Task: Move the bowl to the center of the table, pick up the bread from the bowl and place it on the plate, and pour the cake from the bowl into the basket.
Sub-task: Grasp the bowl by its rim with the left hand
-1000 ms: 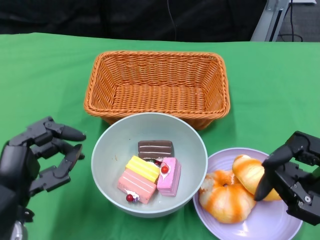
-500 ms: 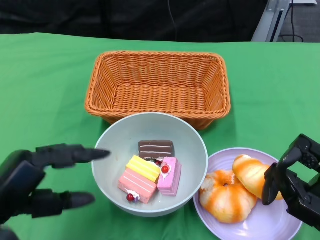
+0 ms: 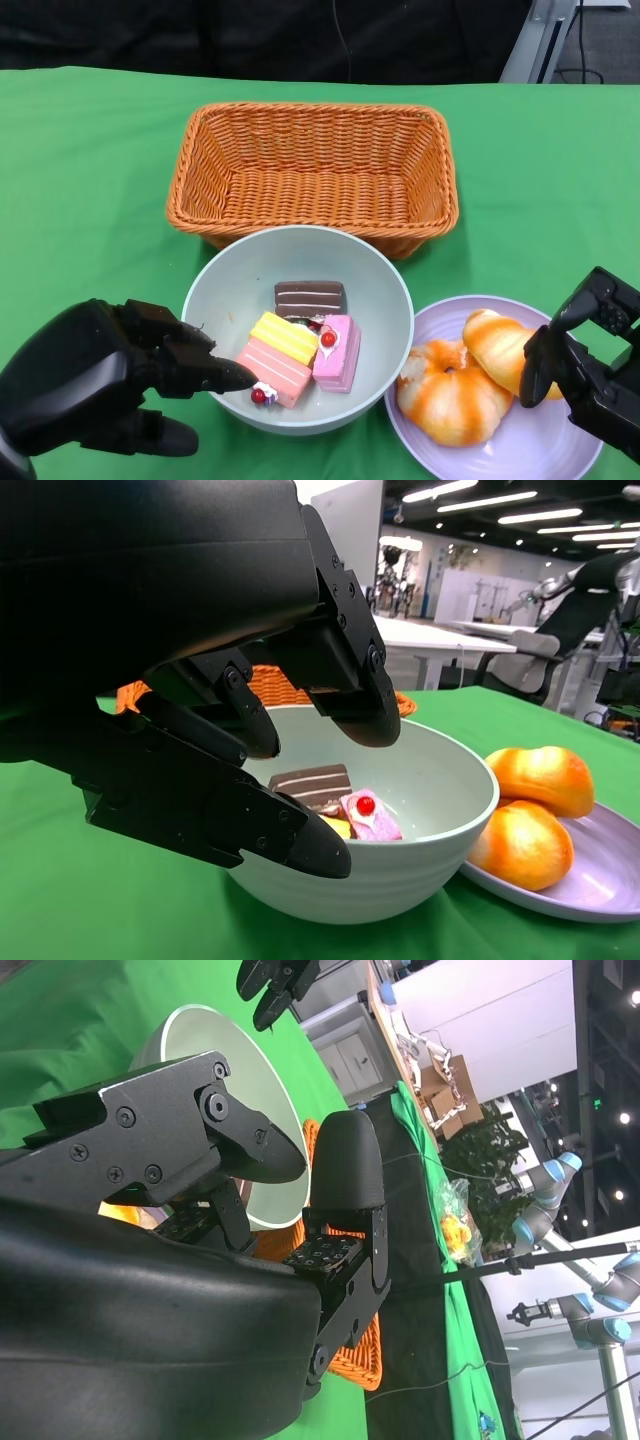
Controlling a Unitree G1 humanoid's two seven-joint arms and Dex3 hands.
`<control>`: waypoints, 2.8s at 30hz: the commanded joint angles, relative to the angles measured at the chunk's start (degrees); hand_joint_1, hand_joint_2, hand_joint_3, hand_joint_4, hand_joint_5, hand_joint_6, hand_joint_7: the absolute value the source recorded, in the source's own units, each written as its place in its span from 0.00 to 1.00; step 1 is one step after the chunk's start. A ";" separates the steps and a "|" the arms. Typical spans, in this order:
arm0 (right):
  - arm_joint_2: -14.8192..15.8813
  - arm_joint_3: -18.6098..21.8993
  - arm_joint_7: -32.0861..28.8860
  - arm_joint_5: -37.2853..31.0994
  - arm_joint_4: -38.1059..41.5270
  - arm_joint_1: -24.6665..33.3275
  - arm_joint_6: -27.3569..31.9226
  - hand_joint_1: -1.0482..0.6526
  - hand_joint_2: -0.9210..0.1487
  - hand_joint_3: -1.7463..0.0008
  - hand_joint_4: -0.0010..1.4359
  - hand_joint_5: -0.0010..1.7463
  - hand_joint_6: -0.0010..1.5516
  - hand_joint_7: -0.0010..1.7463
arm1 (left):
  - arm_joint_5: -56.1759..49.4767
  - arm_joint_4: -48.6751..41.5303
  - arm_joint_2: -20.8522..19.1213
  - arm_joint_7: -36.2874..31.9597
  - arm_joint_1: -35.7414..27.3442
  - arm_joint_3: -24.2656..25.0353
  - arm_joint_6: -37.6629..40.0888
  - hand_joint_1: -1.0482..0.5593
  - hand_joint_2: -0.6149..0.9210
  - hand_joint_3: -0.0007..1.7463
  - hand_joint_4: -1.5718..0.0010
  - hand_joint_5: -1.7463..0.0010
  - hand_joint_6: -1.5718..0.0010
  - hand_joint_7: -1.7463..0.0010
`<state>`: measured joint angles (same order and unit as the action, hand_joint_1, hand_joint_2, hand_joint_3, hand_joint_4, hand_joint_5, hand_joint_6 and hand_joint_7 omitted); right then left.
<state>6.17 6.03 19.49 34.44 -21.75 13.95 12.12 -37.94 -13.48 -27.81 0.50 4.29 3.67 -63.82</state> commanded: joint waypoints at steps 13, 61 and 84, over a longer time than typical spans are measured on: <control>-1.29 -2.06 -0.17 -2.43 -2.14 2.12 -1.64 0.60 0.17 0.46 0.48 1.00 0.36 0.88 | -12.29 -6.84 -4.81 -12.03 7.74 -9.04 1.14 0.35 0.95 0.01 0.31 0.96 0.35 0.99; -1.89 -3.36 -0.04 -5.26 -2.71 3.31 -4.19 0.59 0.14 0.50 0.47 1.00 0.36 0.88 | -13.53 -15.61 -4.66 -0.67 22.15 -32.91 21.54 0.30 1.00 0.03 0.40 1.00 0.42 1.00; -1.81 -3.21 0.39 -5.17 -2.42 3.14 -4.29 0.59 0.13 0.50 0.47 1.00 0.35 0.88 | -11.77 -13.72 -3.37 -0.02 20.78 -33.82 25.17 0.46 1.00 0.03 0.43 0.95 0.41 0.95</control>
<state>4.45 2.46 20.30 29.04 -23.70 17.16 8.11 -49.70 -25.89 -31.05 1.32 25.25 -29.62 -38.18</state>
